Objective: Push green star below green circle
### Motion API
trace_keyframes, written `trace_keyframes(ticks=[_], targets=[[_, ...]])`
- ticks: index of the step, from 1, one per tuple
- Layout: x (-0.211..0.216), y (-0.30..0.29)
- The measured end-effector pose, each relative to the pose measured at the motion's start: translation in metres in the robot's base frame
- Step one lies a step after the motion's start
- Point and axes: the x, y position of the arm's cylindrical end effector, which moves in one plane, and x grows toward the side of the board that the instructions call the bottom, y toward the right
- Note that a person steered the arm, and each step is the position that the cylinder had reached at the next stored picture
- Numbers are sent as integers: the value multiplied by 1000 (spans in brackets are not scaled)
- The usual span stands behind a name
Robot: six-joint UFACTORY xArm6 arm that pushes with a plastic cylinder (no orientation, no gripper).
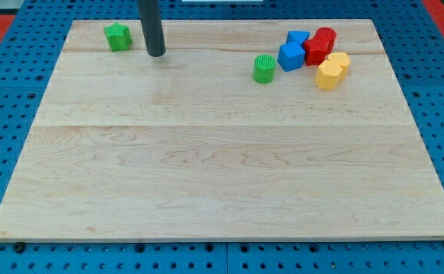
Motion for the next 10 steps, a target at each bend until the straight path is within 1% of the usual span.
trace_keyframes(ticks=[2,3,4,5,6,7,8,10], targets=[[-18,31],[-33,65],[-59,111],[-83,143],[-87,173],[-86,240],[-87,281],[-87,391]])
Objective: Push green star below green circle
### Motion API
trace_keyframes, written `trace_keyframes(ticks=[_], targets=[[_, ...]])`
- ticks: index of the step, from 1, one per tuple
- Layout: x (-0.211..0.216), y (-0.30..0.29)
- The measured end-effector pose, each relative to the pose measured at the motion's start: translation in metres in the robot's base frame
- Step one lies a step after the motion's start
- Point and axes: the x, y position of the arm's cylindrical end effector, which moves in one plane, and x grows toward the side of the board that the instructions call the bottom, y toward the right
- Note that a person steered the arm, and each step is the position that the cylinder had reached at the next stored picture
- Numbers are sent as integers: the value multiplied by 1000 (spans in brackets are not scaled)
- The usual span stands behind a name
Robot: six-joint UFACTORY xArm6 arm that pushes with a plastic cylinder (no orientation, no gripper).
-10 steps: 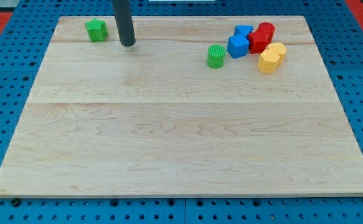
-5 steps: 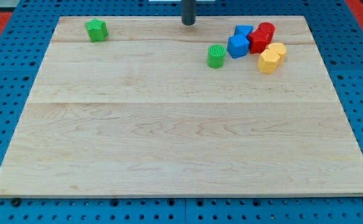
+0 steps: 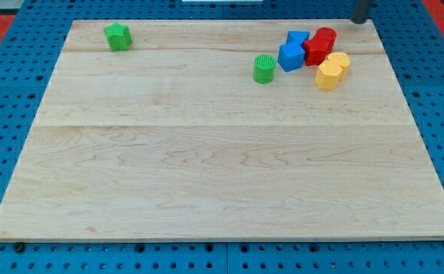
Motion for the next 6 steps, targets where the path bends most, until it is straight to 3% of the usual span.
trace_keyframes(ticks=[4,6], targets=[[9,23],[10,-95]])
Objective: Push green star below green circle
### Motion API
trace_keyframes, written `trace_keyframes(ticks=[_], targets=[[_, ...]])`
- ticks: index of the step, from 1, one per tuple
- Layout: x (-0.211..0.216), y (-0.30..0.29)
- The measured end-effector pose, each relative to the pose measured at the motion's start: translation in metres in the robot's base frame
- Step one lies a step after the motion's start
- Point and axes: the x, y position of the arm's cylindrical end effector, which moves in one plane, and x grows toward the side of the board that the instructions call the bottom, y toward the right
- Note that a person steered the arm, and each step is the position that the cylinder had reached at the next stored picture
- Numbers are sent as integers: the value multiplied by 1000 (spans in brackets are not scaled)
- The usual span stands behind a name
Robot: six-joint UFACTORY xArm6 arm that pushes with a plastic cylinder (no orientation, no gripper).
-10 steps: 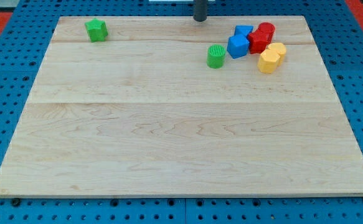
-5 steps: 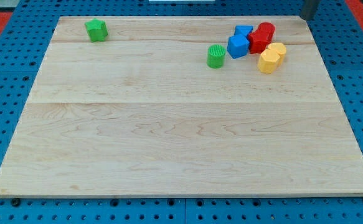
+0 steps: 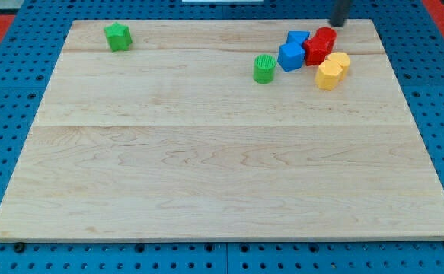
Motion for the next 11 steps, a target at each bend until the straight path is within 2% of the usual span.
trace_keyframes(ticks=[3,4,6,8,9,11], targets=[[0,-253],[0,-294],[-1,-296],[-1,-358],[4,-371],[27,-370]])
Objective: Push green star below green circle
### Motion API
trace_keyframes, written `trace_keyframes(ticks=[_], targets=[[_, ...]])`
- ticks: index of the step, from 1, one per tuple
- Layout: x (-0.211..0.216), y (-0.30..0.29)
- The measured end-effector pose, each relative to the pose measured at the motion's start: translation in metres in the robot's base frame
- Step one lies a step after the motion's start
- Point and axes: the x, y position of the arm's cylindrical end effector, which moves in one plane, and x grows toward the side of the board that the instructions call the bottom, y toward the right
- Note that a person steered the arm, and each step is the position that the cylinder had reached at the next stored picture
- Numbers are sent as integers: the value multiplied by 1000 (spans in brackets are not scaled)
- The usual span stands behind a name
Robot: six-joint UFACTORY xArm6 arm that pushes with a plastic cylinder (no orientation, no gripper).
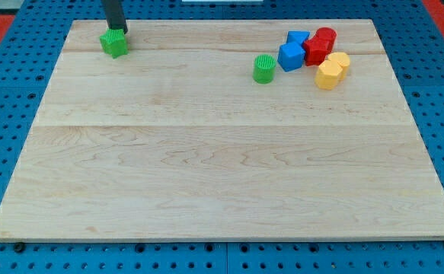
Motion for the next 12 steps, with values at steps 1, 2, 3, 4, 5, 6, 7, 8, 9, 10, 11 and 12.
trace_keyframes(ticks=[1,2,3,4,5,6,7,8,9,10,11,12], targets=[[35,0],[82,0],[125,-20],[159,-52],[164,-68],[174,-87],[191,-70],[191,-43],[191,-17],[191,18],[186,56],[183,104]])
